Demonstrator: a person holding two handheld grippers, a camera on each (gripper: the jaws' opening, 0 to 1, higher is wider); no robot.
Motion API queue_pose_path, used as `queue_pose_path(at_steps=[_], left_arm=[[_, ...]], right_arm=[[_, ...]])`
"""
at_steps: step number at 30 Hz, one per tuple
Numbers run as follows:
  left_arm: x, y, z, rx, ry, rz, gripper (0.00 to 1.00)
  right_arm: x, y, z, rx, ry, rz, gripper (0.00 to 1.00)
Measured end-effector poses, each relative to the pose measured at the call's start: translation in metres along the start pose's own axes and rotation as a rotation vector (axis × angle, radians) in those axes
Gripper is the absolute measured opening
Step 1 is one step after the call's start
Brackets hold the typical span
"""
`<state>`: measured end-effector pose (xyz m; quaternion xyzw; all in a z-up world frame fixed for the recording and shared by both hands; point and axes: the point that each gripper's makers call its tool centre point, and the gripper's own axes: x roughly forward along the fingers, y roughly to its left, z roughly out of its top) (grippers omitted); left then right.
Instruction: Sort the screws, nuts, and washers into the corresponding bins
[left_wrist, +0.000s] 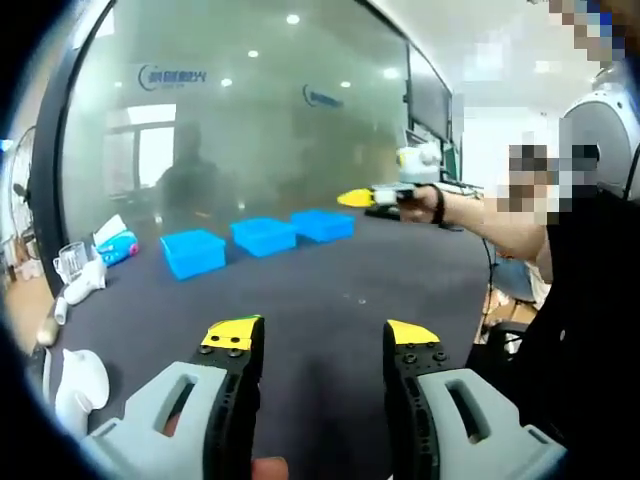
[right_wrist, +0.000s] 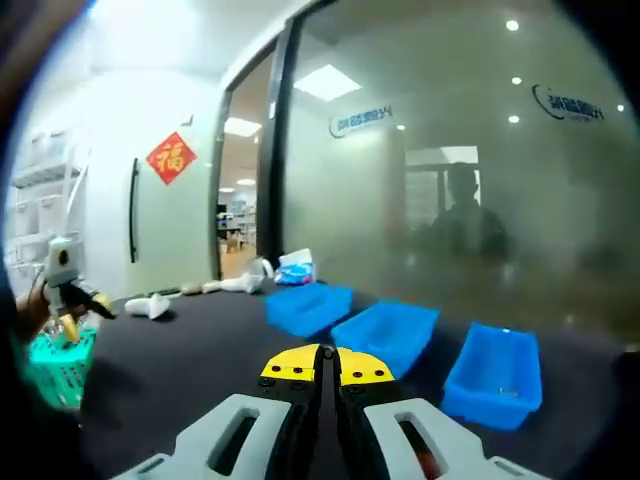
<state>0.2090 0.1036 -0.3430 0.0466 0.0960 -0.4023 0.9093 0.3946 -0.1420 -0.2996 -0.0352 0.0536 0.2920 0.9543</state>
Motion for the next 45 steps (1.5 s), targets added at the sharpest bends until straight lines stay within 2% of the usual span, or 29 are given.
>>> queue_pose_path(at_steps=[4,8,13,22,30,32,34,36,45], left_arm=[[0.001,0.002,0.002,-0.003,-0.006,0.002,0.46],[0.002,0.001,0.002,-0.003,-0.009,0.002,0.46],[0.002,0.002,0.003,-0.006,-0.012,0.006,0.46],[0.0,0.002,0.003,-0.008,-0.015,0.016,0.46],[-0.003,0.004,0.005,-0.011,-0.023,0.03,0.46],[-0.003,0.004,0.004,-0.011,-0.023,0.032,0.46],[-0.004,0.004,0.004,-0.013,-0.023,0.035,0.46],[-0.005,0.004,0.004,-0.013,-0.023,0.038,0.46],[-0.006,0.005,0.003,-0.014,-0.026,0.038,0.46]], right_arm=[[0.034,-0.022,0.01,0.002,0.011,-0.031,0.02],[0.061,-0.035,0.021,0.064,0.014,-0.033,0.02],[0.094,-0.048,0.028,0.038,0.032,-0.067,0.02],[0.137,-0.06,0.015,-0.06,0.119,-0.104,0.02],[0.153,-0.057,-0.002,-0.09,0.171,-0.104,0.03],[0.154,-0.055,-0.005,-0.109,0.172,-0.105,0.04],[0.155,-0.054,-0.008,-0.136,0.177,-0.106,0.11],[0.155,-0.053,-0.009,-0.141,0.179,-0.102,0.19],[0.137,-0.041,-0.012,-0.153,0.169,-0.086,0.2]])
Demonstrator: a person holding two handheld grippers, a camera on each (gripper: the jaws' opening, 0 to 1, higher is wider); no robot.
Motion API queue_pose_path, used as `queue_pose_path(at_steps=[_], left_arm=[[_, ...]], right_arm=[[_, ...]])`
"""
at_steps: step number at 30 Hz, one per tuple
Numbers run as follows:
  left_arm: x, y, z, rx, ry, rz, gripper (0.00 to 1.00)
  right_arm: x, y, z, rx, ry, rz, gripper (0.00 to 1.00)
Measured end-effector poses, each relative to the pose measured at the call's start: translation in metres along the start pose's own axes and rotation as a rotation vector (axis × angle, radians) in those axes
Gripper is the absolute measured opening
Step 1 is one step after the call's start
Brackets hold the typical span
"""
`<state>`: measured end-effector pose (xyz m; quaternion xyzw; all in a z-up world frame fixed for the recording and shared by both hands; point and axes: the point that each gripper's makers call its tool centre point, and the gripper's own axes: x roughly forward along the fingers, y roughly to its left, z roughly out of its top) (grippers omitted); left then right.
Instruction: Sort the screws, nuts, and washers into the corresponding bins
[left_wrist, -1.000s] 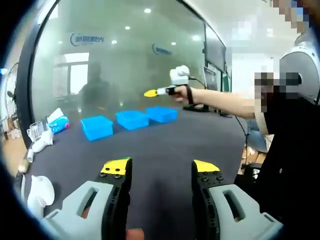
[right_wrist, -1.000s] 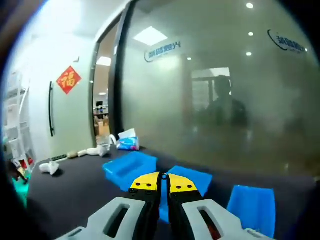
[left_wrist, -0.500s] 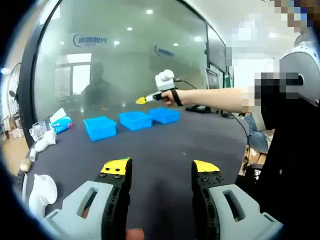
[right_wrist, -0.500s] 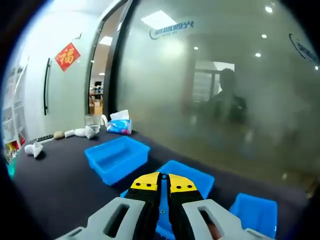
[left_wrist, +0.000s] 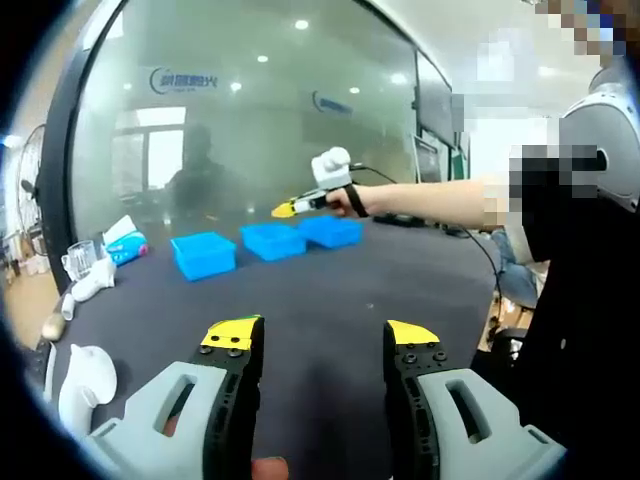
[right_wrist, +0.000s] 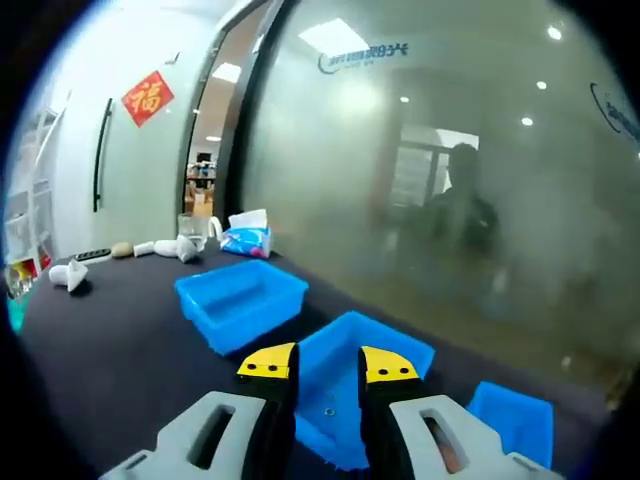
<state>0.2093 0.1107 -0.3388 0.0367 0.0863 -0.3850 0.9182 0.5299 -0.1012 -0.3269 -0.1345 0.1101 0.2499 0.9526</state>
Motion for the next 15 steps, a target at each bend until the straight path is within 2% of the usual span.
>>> queue_pose_path(at_steps=[7,15], left_arm=[[0.0,0.0,0.0,-0.003,-0.005,-0.004,0.46],[0.002,0.0,0.001,-0.008,-0.018,-0.009,0.46]], right_arm=[[-0.037,0.015,-0.004,0.008,-0.044,0.025,0.2],[-0.098,0.038,-0.007,0.033,-0.124,0.057,0.2]])
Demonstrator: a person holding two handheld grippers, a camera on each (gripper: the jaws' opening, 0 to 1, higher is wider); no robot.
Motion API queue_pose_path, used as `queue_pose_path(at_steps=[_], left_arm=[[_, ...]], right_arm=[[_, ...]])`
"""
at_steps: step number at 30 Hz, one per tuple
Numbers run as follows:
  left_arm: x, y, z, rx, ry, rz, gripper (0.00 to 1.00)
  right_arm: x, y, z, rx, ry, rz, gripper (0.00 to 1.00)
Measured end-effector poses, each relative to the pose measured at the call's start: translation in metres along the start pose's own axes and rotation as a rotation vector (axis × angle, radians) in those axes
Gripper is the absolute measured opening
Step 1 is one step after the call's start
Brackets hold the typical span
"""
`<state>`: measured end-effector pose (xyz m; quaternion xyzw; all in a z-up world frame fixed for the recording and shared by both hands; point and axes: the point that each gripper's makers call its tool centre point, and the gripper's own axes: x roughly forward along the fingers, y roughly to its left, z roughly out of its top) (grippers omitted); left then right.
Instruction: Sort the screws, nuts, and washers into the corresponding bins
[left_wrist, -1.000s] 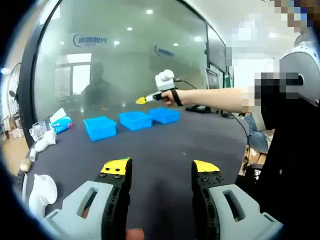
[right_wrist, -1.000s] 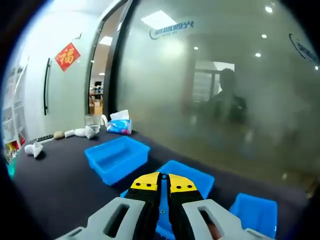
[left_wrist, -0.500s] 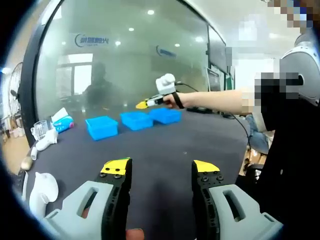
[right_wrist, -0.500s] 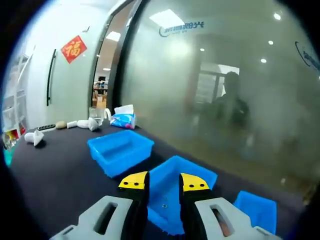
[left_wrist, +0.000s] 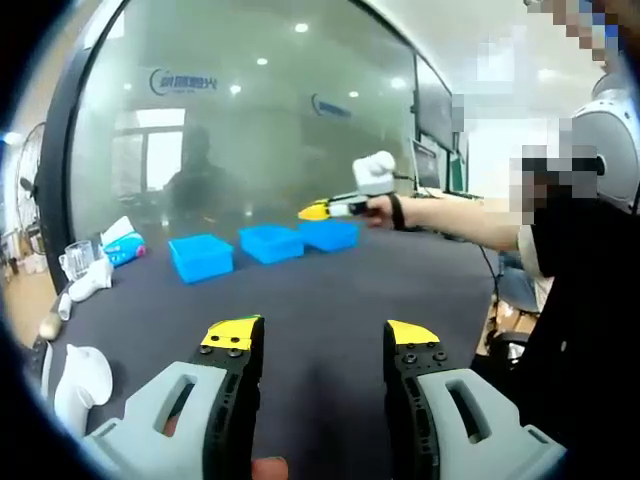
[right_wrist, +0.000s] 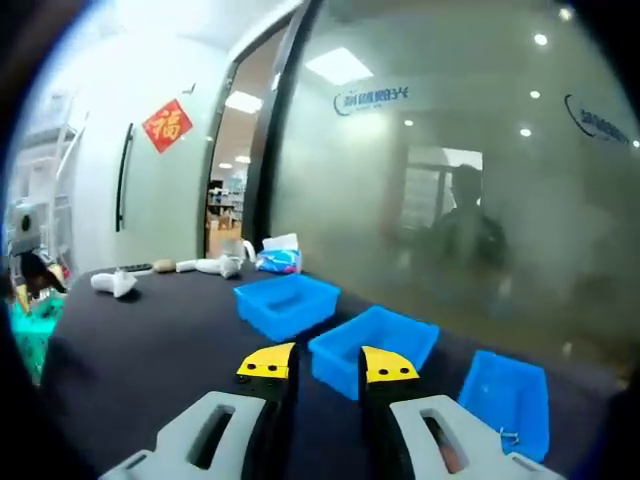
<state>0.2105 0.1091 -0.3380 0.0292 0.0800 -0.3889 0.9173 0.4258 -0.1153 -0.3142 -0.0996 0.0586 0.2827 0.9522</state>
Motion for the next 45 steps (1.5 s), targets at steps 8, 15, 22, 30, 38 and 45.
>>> queue_pose_path(at_steps=[8,15,22,30,38,45], left_arm=[[0.002,-0.002,0.003,0.003,-0.004,-0.006,0.46],[0.003,-0.004,0.006,0.01,-0.004,-0.012,0.47],[0.005,-0.005,0.006,0.014,0.003,-0.015,0.47],[0.008,-0.008,0.007,0.02,0.005,-0.018,0.48],[0.007,-0.008,0.005,0.02,0.01,-0.015,0.48],[0.006,-0.01,0.002,0.02,0.016,-0.023,0.48]], right_arm=[[-0.057,0.031,-0.009,0.018,-0.04,0.032,0.24],[-0.102,0.048,-0.019,0.032,-0.083,0.035,0.26],[-0.139,0.063,-0.03,0.013,-0.113,0.054,0.31],[-0.17,0.065,-0.047,0.038,-0.102,0.047,0.34],[-0.19,0.069,-0.057,0.084,-0.095,0.07,0.33],[-0.198,0.073,-0.06,0.073,-0.072,0.124,0.34]])
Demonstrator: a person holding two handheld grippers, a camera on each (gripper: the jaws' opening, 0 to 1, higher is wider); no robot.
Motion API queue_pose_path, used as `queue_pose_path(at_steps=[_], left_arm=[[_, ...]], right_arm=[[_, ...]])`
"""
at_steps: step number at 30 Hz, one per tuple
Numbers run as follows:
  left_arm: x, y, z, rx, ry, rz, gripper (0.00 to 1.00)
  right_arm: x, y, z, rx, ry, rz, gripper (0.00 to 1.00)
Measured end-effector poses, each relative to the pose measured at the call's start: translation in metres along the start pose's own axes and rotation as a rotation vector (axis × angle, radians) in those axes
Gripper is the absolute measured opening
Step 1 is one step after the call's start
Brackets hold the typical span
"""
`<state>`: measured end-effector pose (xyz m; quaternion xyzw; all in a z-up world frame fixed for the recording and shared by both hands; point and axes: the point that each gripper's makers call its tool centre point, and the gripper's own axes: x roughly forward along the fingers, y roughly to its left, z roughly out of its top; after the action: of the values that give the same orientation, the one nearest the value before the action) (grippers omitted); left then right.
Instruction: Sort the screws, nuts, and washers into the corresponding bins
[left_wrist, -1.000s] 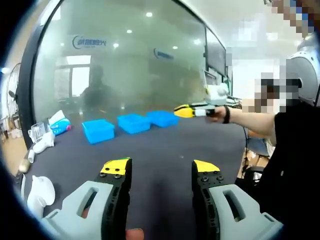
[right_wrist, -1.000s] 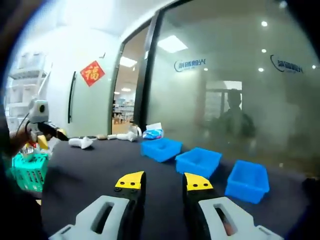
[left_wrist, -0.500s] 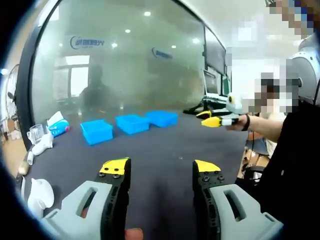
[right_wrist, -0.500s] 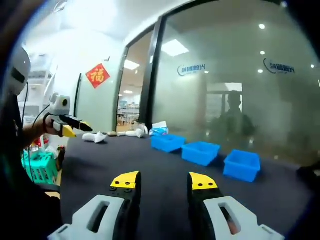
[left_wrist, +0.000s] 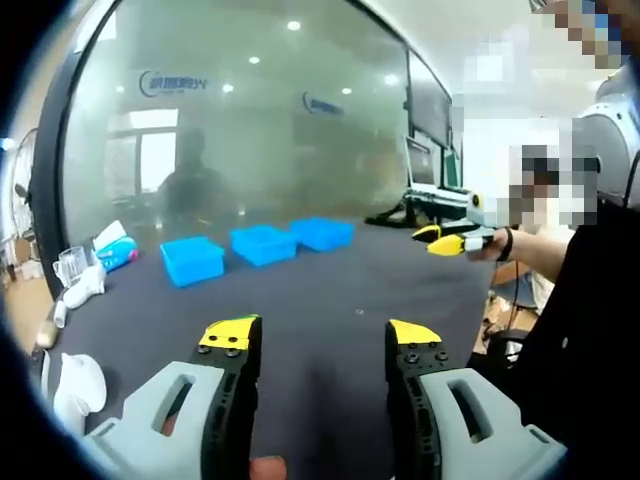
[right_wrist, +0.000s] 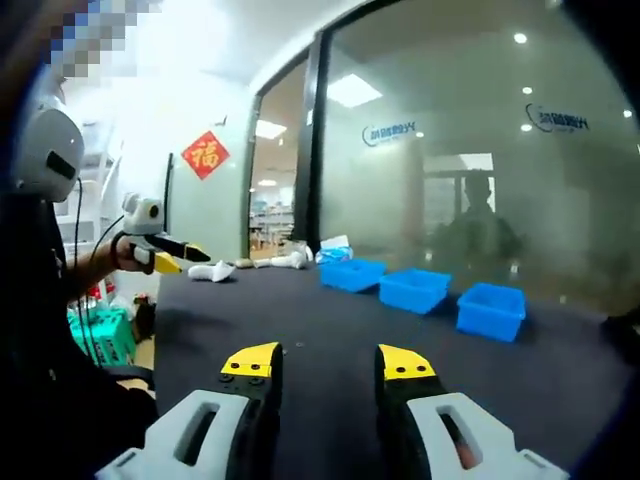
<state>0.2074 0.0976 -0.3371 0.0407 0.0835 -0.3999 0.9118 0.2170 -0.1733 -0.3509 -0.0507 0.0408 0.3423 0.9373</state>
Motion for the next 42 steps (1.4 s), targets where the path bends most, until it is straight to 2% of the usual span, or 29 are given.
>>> queue_pose_path(at_steps=[8,22,28,38,42], left_arm=[[-0.002,-0.003,-0.002,0.001,0.004,-0.012,0.48],[-0.003,-0.003,-0.009,-0.004,0.021,-0.019,0.48],[-0.001,-0.004,-0.012,-0.005,0.032,-0.029,0.48],[-0.002,-0.003,-0.015,-0.013,0.034,-0.03,0.48],[-0.003,-0.003,-0.016,-0.015,0.034,-0.029,0.48]], right_arm=[[0.003,0.015,-0.008,-0.046,0.073,0.113,0.34],[0.012,0.023,-0.005,-0.092,0.123,0.166,0.33],[0.021,0.028,-0.003,-0.111,0.166,0.195,0.33],[0.043,0.038,-0.009,-0.18,0.27,0.288,0.32],[0.055,0.045,-0.015,-0.205,0.336,0.342,0.31]])
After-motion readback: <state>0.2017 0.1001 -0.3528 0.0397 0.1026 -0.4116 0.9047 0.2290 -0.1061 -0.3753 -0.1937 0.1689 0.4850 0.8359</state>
